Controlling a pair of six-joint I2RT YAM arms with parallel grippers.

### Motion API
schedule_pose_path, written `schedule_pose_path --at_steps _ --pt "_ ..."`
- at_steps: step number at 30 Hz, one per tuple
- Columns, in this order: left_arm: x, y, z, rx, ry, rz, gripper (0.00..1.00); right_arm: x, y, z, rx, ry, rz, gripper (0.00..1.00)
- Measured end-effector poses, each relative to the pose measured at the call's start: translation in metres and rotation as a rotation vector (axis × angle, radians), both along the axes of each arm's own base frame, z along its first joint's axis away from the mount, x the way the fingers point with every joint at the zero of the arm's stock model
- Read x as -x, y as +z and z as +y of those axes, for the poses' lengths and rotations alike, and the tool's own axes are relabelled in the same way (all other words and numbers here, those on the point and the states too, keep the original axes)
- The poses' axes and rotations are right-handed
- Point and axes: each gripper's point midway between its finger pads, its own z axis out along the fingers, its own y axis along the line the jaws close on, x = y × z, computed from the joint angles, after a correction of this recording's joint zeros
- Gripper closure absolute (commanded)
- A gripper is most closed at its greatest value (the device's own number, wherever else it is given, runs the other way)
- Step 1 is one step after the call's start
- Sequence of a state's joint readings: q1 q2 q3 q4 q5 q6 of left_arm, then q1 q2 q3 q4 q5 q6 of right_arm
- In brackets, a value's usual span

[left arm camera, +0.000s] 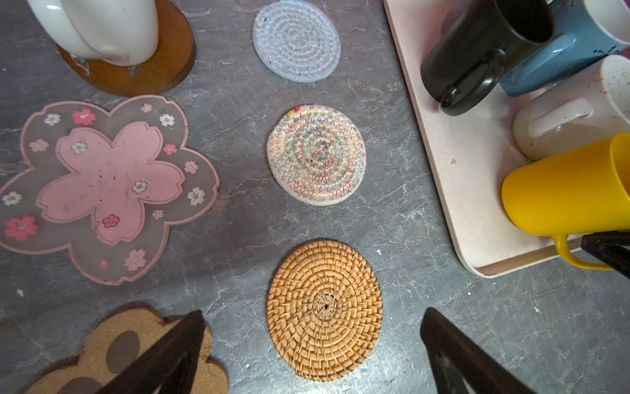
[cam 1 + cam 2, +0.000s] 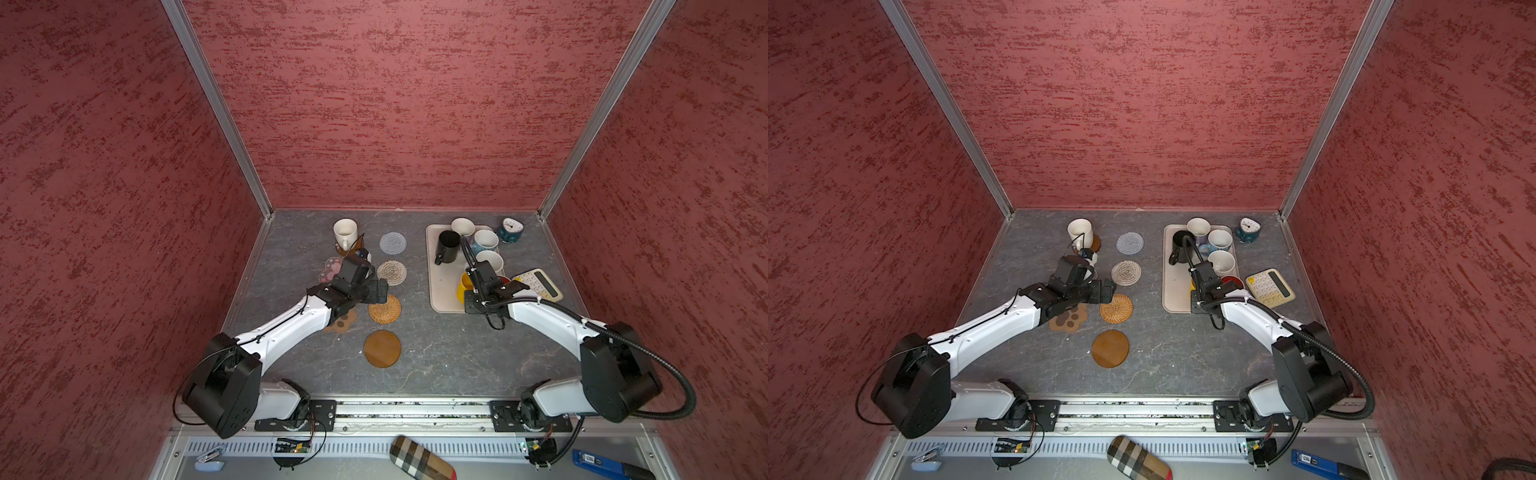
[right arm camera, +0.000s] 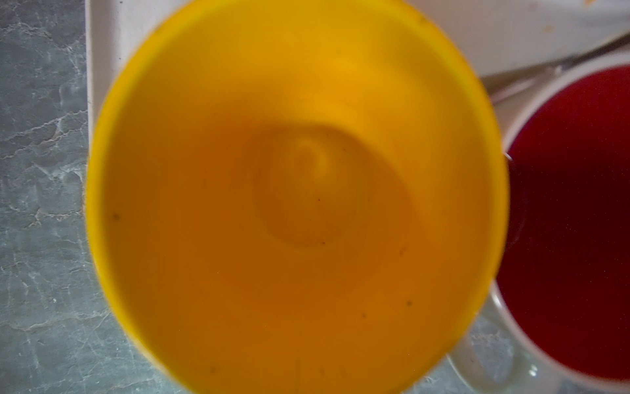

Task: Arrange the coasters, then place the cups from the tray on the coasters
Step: 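Lift the yellow mug off the tray with the right gripper toward the coasters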

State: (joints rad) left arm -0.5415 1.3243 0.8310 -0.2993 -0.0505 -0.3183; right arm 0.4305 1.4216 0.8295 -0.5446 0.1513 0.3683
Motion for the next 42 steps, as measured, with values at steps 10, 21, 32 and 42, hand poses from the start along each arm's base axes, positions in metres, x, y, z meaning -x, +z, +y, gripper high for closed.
schedule_pose_path --at_steps 10,21,32,42 --pt "0.005 0.021 0.008 0.02 0.012 -0.036 0.0 0.006 0.022 0.012 -0.023 0.076 -0.05 1.0" --pt "0.01 0.032 0.026 0.053 0.063 -0.025 0.0 0.015 0.044 0.054 -0.069 0.213 -0.097 1.0" --pt "0.018 0.044 0.052 0.096 0.144 -0.005 0.0 -0.008 0.065 0.11 -0.13 0.337 -0.121 1.0" --pt "0.023 0.044 0.057 0.11 0.17 0.007 0.0 -0.049 0.054 0.155 -0.144 0.399 -0.097 1.0"
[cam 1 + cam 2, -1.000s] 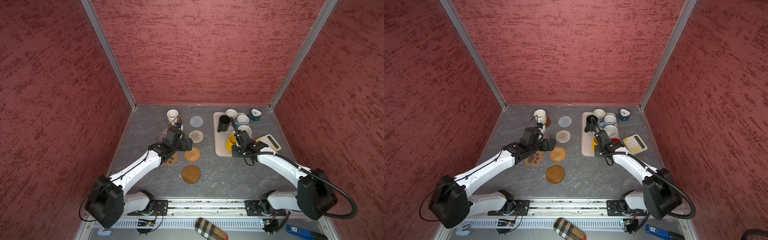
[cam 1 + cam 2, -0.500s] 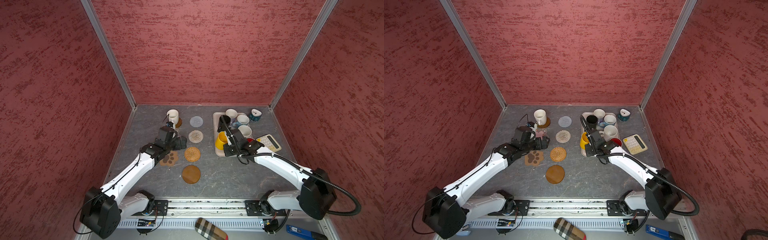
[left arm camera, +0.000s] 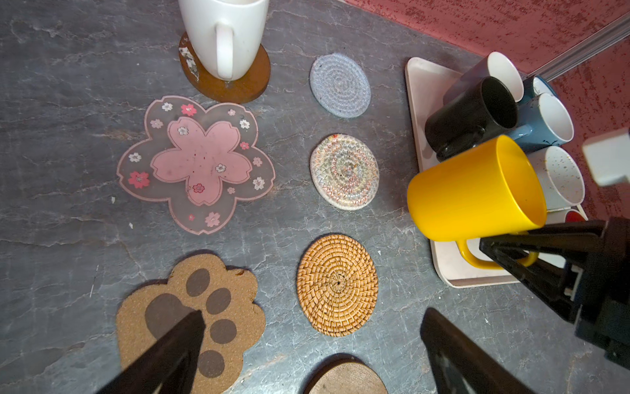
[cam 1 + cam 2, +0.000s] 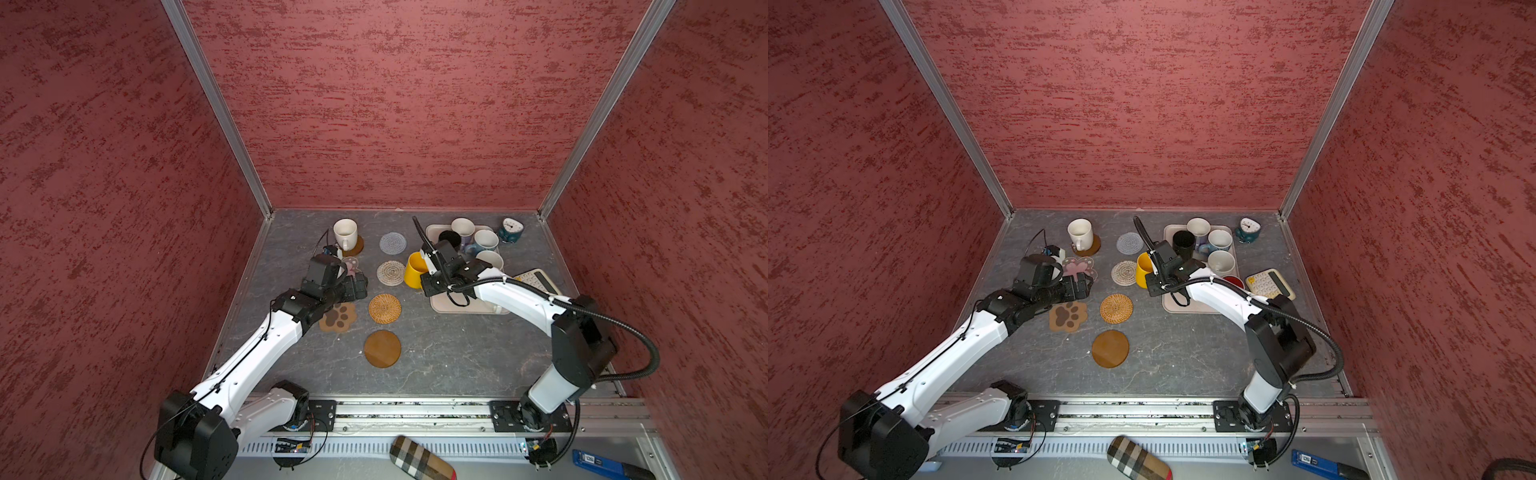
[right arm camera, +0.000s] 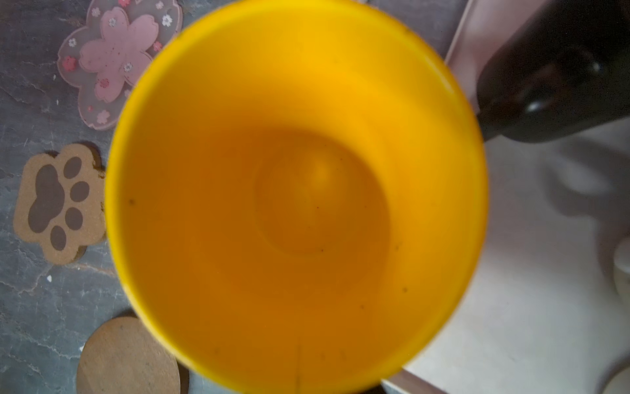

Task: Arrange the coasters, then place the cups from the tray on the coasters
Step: 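Lift the yellow mug off the tray with the right gripper toward the coasters, then lower the yellow mug onto the grey knit coaster with the right gripper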

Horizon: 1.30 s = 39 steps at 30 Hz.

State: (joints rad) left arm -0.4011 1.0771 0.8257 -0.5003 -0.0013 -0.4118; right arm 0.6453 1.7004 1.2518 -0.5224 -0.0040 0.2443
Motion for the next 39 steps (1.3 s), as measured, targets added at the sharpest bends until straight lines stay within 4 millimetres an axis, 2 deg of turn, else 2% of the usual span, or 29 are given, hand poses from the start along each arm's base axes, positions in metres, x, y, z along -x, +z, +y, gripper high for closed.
schedule_pose_path --at_steps 10,20,29,36,39 --pt "-0.002 -0.024 0.007 -0.011 0.025 0.039 0.0 -0.044 -0.003 0.033 0.022 0.057 -0.037 1.0" --pt "-0.019 -0.04 0.008 -0.016 0.047 0.051 0.0 -0.098 -0.01 0.06 0.063 0.088 -0.066 1.0" --pt "-0.043 -0.062 0.007 -0.031 0.069 0.083 0.0 -0.152 -0.012 0.067 0.086 0.073 -0.109 1.0" --pt "-0.062 -0.061 0.002 -0.023 0.075 0.062 0.0 -0.179 -0.015 0.063 0.099 0.059 -0.124 1.0" --pt "-0.066 -0.06 0.002 -0.019 0.077 0.053 0.0 -0.184 -0.019 0.061 0.104 0.057 -0.124 1.0"
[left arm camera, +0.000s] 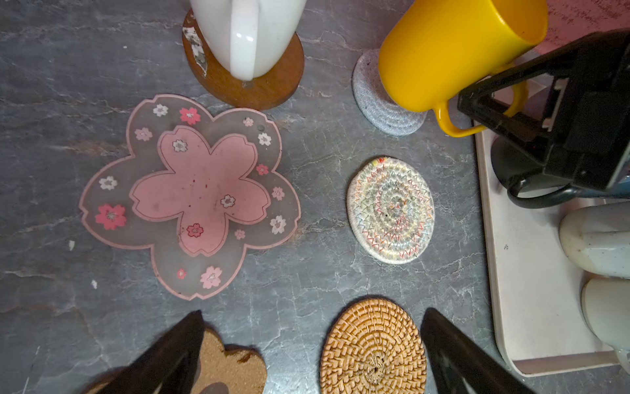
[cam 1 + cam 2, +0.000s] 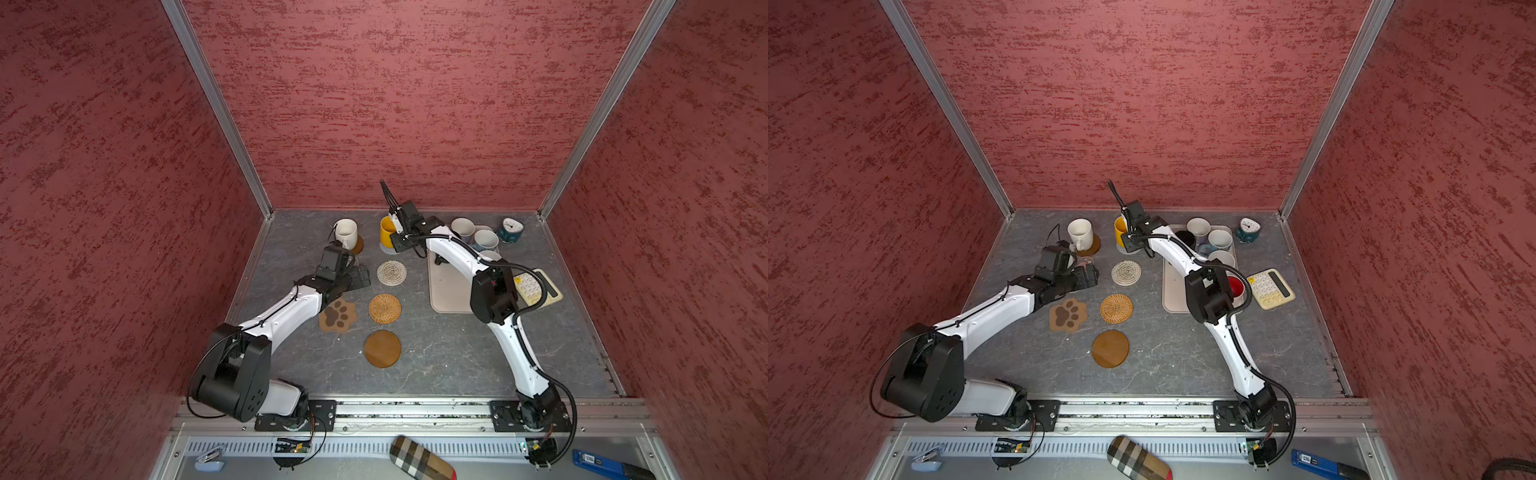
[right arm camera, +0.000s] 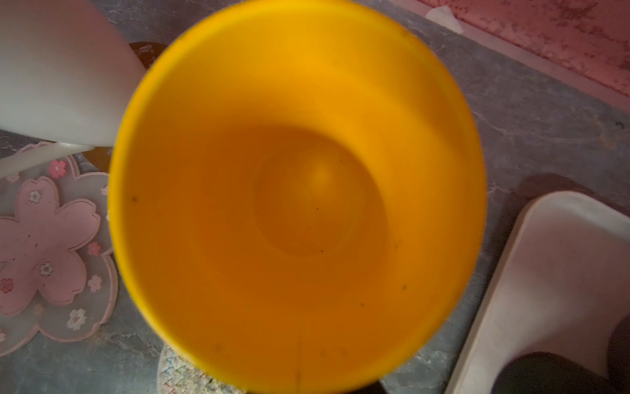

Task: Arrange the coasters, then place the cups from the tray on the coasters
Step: 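Lower the yellow mug onto the grey knit coaster with the right gripper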

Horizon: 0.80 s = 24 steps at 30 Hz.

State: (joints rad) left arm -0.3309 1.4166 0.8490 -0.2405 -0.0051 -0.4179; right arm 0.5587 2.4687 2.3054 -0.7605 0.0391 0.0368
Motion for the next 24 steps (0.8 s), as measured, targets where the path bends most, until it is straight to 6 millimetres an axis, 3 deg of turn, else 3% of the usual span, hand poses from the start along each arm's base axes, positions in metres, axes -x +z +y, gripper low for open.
schedule_pose_path --at_steps 8,22,24 --pt "-0.002 0.0 -0.001 0.002 0.0 -0.008 0.0 -0.003 -0.021 -0.005 0.022 -0.005 0.03 1.0" --pt "-0.002 0.0 0.0 -0.002 -0.004 -0.009 0.0 -0.007 -0.021 -0.005 0.016 -0.009 0.02 1.0" --pt "-0.002 0.0 0.0 -0.002 -0.004 -0.009 0.0 -0.007 -0.021 -0.005 0.016 -0.009 0.02 0.87"
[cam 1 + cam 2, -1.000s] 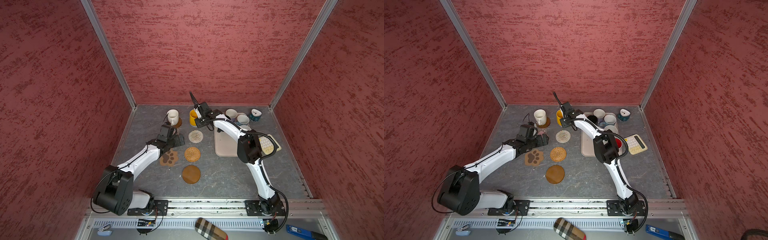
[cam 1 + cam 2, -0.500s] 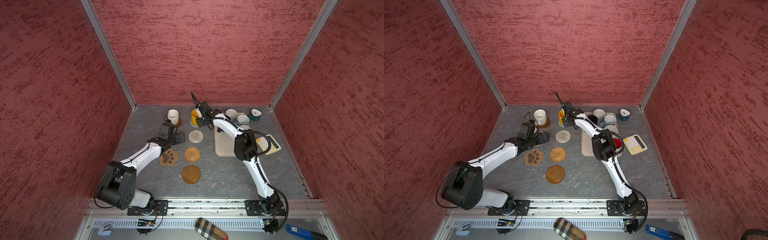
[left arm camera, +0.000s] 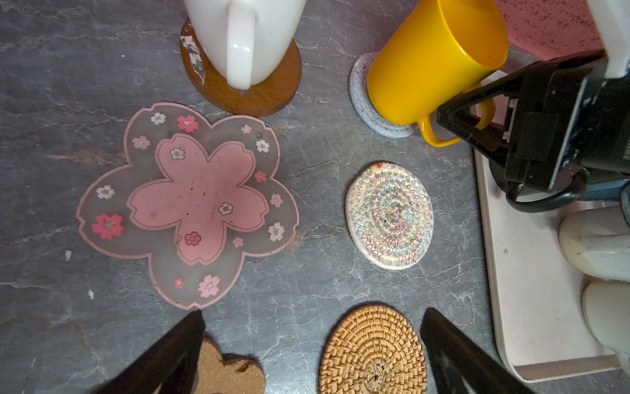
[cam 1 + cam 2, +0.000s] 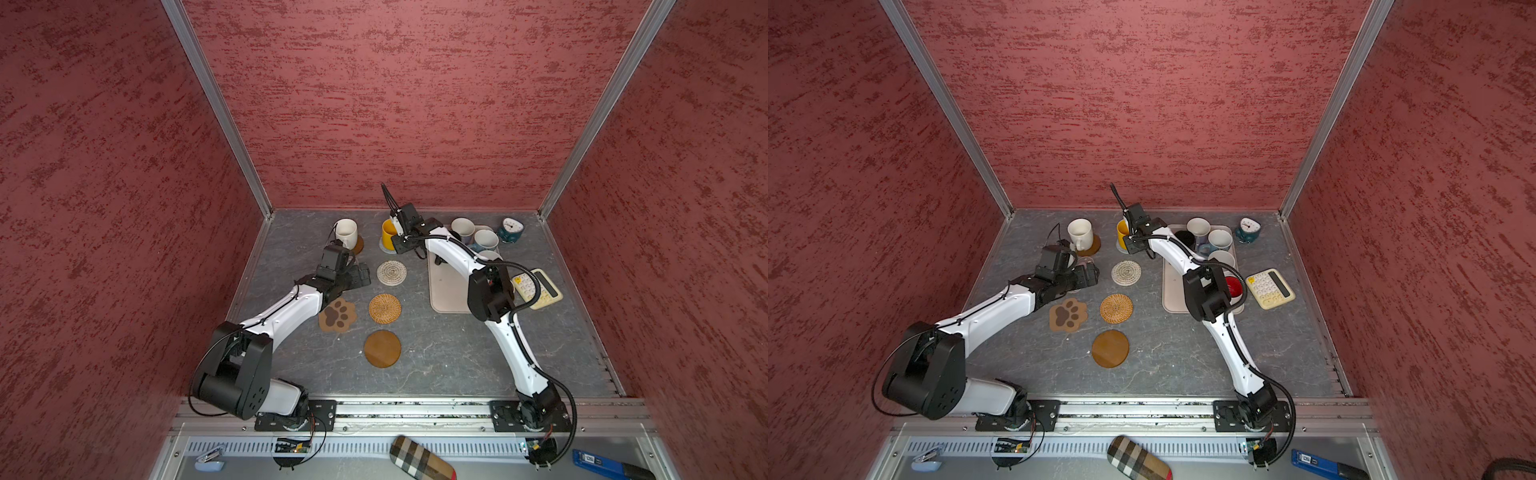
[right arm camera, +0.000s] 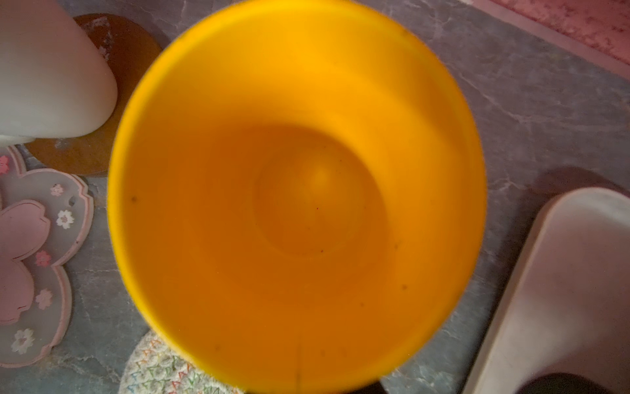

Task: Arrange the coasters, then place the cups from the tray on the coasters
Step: 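Lower the yellow mug onto the grey knit coaster with the right gripper, then open the right gripper and draw back while the left gripper reaches toward the black mug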

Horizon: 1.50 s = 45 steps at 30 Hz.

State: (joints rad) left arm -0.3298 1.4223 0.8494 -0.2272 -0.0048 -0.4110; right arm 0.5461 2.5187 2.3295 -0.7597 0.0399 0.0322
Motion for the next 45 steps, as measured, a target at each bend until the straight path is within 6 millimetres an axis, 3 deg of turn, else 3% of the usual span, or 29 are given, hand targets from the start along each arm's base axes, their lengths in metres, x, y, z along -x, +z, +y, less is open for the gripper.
schedule_pose_path --at_steps 3,17,21,25,30,35,37,41,45 --pt "0.0 0.0 0.0 0.0 -0.001 0.0 0.01 0.0 0.0 0.0 -0.001 -0.002 0.0 0.7" --pt "0.005 0.008 0.002 0.001 -0.004 -0.008 0.01 -0.01 0.013 0.005 -0.032 -0.007 -0.048 0.22" --pt "0.012 0.02 0.001 0.002 -0.011 -0.022 0.0 -0.01 0.016 0.005 -0.034 -0.008 -0.05 0.18" --pt "0.021 0.035 -0.007 -0.004 -0.038 -0.036 0.0 -0.006 0.032 0.003 -0.051 -0.011 -0.069 0.16" --pt "0.034 0.063 -0.021 -0.013 -0.083 -0.083 0.0 0.017 0.078 -0.01 -0.093 -0.017 -0.117 0.14" --pt "0.05 0.09 -0.034 -0.025 -0.124 -0.119 0.0 0.046 0.136 -0.028 -0.163 -0.029 -0.213 0.13" --pt "0.055 0.097 -0.04 -0.03 -0.142 -0.122 0.0 0.061 0.15 -0.037 -0.184 -0.034 -0.237 0.13" --pt "0.063 0.107 -0.054 -0.046 -0.189 -0.114 0.0 0.09 0.16 -0.056 -0.214 -0.058 -0.264 0.12" --pt "0.063 0.111 -0.069 -0.064 -0.242 -0.099 0.0 0.118 0.153 -0.074 -0.238 -0.081 -0.261 0.11"
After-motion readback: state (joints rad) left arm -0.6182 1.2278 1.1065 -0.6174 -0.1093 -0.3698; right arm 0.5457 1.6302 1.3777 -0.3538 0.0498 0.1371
